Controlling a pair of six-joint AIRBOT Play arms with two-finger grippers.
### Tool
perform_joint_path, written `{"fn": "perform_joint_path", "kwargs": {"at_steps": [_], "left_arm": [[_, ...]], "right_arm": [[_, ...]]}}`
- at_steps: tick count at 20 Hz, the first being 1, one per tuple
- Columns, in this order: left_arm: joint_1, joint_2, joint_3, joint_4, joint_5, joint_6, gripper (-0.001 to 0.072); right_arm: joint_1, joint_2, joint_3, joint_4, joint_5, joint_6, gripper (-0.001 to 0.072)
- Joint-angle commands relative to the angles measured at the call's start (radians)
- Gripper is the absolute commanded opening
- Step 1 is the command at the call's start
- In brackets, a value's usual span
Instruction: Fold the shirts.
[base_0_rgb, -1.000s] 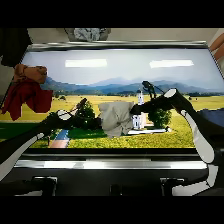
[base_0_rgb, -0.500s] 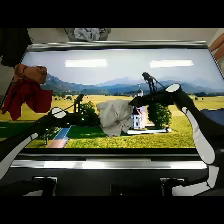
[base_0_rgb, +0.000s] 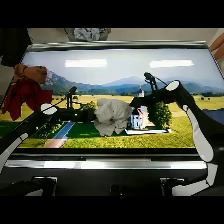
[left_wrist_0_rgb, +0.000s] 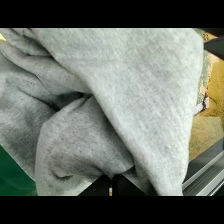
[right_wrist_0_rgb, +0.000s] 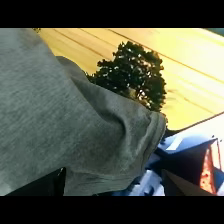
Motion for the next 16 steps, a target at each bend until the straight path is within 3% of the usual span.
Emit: {"fn": "perform_joint_path", "kwargs": {"at_steps": [1,4,5,6,7,13,16], "left_arm": [[-0.007,0.003,0.002,0.003,-0.018,0.000,0.0032],[-0.006,0.003,0.002,0.003,-0.018,0.000,0.0031],[-0.006,0.003,0.002,0.003,-0.018,0.001,0.0032],[-0.006,0.003,0.002,0.003,-0.018,0.001,0.0032],[-0.006,0.003,0.002,0.003,-0.018,0.001,0.0032],[0.095,0.054,0.097,0.004,-0.122,0.014,0.0032],[0.201,0.172,0.317,0.004,-0.177,0.016,0.0032]], "right_arm": [[0.005,-0.112,0.002,0.151,0.006,0.081,0.0717],[0.032,-0.158,0.002,0.208,-0.020,0.105,0.0709],[0.040,-0.162,0.002,0.211,-0.024,0.104,0.0670],[0.044,-0.161,0.003,0.210,-0.035,0.085,0.0425],[0.043,-0.157,0.003,0.215,-0.026,0.076,0.0032],[0.043,0.076,0.099,0.113,0.006,-0.172,0.0039],[0.043,0.317,0.220,-0.037,-0.036,-0.198,0.0040]]}}
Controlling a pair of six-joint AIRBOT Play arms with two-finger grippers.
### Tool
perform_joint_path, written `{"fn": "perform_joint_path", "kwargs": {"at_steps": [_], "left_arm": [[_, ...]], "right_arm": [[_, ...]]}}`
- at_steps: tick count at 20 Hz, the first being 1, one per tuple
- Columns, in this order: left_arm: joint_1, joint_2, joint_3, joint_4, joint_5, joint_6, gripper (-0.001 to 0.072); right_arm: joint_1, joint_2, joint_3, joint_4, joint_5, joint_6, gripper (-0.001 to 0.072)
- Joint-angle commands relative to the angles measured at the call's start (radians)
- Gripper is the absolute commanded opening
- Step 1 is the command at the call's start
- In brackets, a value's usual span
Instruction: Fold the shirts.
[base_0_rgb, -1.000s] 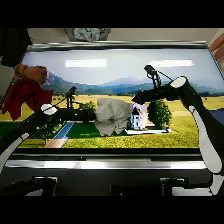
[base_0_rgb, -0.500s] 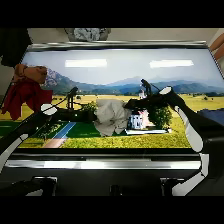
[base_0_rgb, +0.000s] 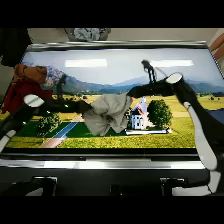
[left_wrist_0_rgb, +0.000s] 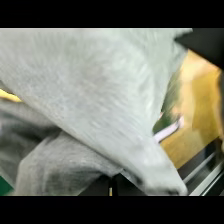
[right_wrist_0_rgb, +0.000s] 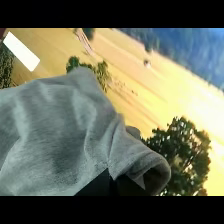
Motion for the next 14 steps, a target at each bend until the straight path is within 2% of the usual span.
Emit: {"fn": "perform_joint_path", "kwargs": {"at_steps": [1,3,6,8,11,14], "left_arm": [[0.116,0.122,0.238,-0.003,-0.066,0.003,0.0032],[0.190,0.204,0.420,-0.003,-0.068,-0.037,0.0031],[0.225,0.300,0.616,-0.004,-0.067,-0.073,0.0032],[0.225,0.346,0.683,-0.004,-0.062,-0.111,0.0032],[0.225,0.388,0.717,-0.005,-0.060,-0.156,0.0032],[0.225,0.388,0.716,-0.006,-0.063,-0.169,0.0032]], "right_arm": [[0.000,0.270,0.123,-0.178,-0.071,-0.061,0.0041],[0.000,0.462,0.161,-0.260,-0.158,-0.029,0.0041],[0.000,0.682,0.163,-0.170,-0.242,0.013,0.0041],[0.000,0.788,0.163,-0.164,-0.268,0.024,0.0041],[0.000,0.872,0.163,-0.171,-0.310,0.080,0.0041],[0.000,0.870,0.163,-0.173,-0.296,0.104,0.0041]]}}
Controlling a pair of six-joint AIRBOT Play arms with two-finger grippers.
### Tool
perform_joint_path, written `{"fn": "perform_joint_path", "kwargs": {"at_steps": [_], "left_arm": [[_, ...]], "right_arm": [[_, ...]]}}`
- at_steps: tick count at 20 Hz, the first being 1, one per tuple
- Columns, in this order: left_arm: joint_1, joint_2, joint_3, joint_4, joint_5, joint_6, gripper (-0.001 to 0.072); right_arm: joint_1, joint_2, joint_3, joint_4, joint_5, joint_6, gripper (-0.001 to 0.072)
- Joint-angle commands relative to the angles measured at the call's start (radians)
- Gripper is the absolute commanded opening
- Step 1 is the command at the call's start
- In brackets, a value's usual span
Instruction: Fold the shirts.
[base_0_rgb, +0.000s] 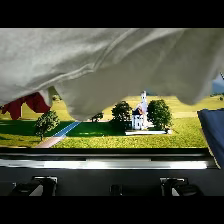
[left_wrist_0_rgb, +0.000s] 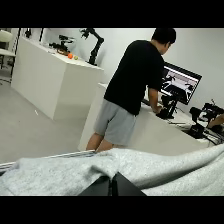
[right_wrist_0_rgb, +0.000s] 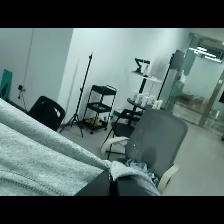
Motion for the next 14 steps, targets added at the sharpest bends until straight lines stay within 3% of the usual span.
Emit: {"fn": "perform_joint_path", "kwargs": {"at_steps": [1,3,5,8,10,14], "left_arm": [[0.004,0.006,0.025,0.006,0.002,-0.031,0.0032],[0.004,-0.040,0.025,0.024,0.003,-0.029,0.0032],[0.004,-0.118,0.025,0.062,0.005,-0.019,0.0032],[-0.009,-0.324,0.025,0.063,0.014,0.050,0.0032],[-0.042,-0.508,0.025,0.063,0.031,0.082,0.0032],[-0.103,-0.883,0.025,0.007,0.054,0.087,0.0034]], "right_arm": [[-0.001,0.024,0.002,-0.016,-0.008,0.034,0.0041],[-0.001,-0.019,0.002,-0.077,0.045,0.045,0.0041],[-0.001,-0.093,0.002,-0.195,0.138,0.135,0.0042],[-0.001,-0.271,-0.003,-0.411,0.341,0.292,0.0042],[-0.001,-0.428,-0.005,-0.491,0.421,0.332,0.0042],[0.000,-0.768,-0.005,-0.447,0.359,0.399,0.0043]]}}
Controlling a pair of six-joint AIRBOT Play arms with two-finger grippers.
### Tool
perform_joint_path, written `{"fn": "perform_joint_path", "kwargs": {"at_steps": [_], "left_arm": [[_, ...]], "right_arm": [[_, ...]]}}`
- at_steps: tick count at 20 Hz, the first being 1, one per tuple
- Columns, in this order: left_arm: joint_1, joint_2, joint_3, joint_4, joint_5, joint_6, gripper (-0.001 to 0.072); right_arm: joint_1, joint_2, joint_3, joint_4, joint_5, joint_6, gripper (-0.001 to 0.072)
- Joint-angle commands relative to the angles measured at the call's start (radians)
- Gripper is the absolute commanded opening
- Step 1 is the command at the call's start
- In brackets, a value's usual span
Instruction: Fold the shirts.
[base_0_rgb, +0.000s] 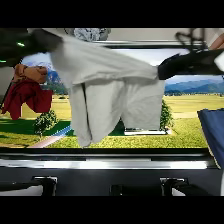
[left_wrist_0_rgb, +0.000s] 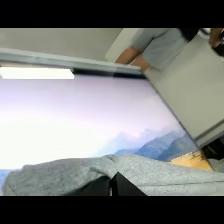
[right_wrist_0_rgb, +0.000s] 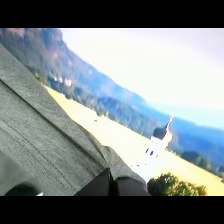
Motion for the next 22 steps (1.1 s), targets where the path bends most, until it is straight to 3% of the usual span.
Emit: {"fn": "perform_joint_path", "kwargs": {"at_steps": [1,4,6,7,8,9,10,11,14,15,16,17,19,22], "left_arm": [[-0.043,-0.311,0.002,-0.101,0.011,0.019,0.0035],[-0.068,-0.452,0.002,-0.193,-0.026,0.014,0.0035],[-0.071,-0.461,0.003,-0.192,-0.076,0.015,0.0062],[-0.060,-0.444,0.006,-0.192,-0.097,0.015,0.0185],[-0.041,-0.417,0.006,-0.192,-0.121,0.015,0.0347],[-0.011,-0.381,0.006,-0.190,-0.158,0.015,0.0499],[0.026,-0.338,0.006,-0.164,-0.211,0.015,0.0519],[0.064,-0.294,0.006,-0.103,-0.268,0.006,0.0519],[0.155,-0.147,-0.019,0.388,-0.475,-0.116,0.0520],[0.166,-0.100,-0.071,0.510,-0.511,-0.141,0.0553],[0.174,-0.042,-0.172,0.534,-0.513,-0.151,0.0689],[0.178,0.013,-0.297,0.505,-0.498,-0.151,0.0720],[0.161,0.126,-0.618,0.379,-0.378,-0.151,0.0720],[0.066,0.239,-1.020,0.200,-0.147,-0.127,0.0720]], "right_arm": [[0.000,-0.298,0.000,-0.002,-0.034,0.097,0.0043],[0.000,-0.485,0.000,0.057,-0.097,0.196,0.0043],[0.000,-0.539,0.000,0.146,-0.147,0.199,0.0043],[0.000,-0.541,0.002,0.166,-0.180,0.196,0.0045],[-0.003,-0.531,0.014,0.167,-0.194,0.195,0.0098],[-0.012,-0.512,0.039,0.167,-0.197,0.156,0.0335],[-0.031,-0.482,0.070,0.168,-0.187,0.085,0.0633],[-0.064,-0.446,0.105,0.166,-0.152,0.021,0.0696],[-0.236,-0.356,0.167,0.136,-0.040,-0.064,0.0697],[-0.306,-0.344,0.167,0.124,0.007,-0.063,0.0690],[-0.377,-0.347,0.166,0.121,0.100,-0.064,0.0689],[-0.431,-0.359,0.159,0.114,0.185,-0.066,0.0671],[-0.500,-0.387,0.129,0.113,0.322,-0.113,0.0672],[-0.513,-0.396,0.056,0.104,0.379,-0.179,0.0674]]}}
